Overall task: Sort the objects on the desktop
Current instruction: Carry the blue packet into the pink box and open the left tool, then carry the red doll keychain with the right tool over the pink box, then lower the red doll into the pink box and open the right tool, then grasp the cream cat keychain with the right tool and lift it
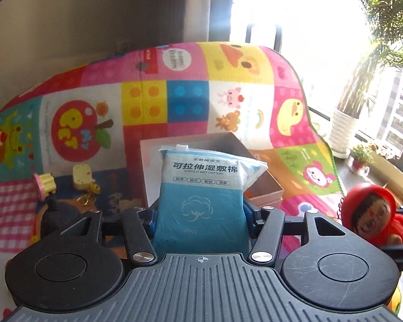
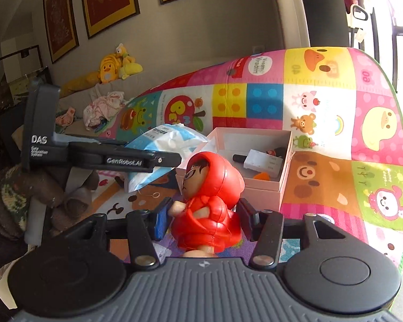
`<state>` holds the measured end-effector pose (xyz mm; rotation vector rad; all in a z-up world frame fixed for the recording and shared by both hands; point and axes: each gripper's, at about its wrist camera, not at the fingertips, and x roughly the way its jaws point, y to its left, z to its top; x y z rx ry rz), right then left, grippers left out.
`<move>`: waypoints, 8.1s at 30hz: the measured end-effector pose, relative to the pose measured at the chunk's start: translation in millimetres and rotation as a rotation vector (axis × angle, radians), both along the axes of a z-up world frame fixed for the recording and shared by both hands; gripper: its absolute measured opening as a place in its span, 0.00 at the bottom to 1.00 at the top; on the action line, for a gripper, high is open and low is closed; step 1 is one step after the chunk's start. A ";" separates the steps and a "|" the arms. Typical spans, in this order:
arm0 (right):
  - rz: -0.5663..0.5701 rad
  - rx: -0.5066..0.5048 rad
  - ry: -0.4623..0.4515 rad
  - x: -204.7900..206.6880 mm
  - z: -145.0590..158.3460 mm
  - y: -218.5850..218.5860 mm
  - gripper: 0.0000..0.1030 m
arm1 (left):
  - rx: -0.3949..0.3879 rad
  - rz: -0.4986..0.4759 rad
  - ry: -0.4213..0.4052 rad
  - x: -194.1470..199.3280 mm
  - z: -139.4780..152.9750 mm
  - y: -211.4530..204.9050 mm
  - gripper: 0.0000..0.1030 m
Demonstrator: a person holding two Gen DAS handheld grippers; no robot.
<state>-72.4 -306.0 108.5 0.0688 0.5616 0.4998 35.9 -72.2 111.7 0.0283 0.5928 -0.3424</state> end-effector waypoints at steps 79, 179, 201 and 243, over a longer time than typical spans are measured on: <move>-0.128 -0.017 0.136 107.2 -137.0 -124.1 0.93 | -0.246 0.155 0.182 -2.9 -106.0 60.8 0.99; -0.021 -0.171 0.171 115.0 25.3 68.6 0.51 | -0.206 0.067 0.120 -62.2 -92.6 78.1 1.00; -0.189 -0.273 0.091 158.1 -40.4 45.7 0.64 | -0.212 0.084 0.180 -45.2 -109.2 82.6 1.00; 0.275 -0.262 0.333 219.7 -37.9 251.4 0.37 | -0.150 0.393 0.097 -24.1 -115.4 155.6 1.00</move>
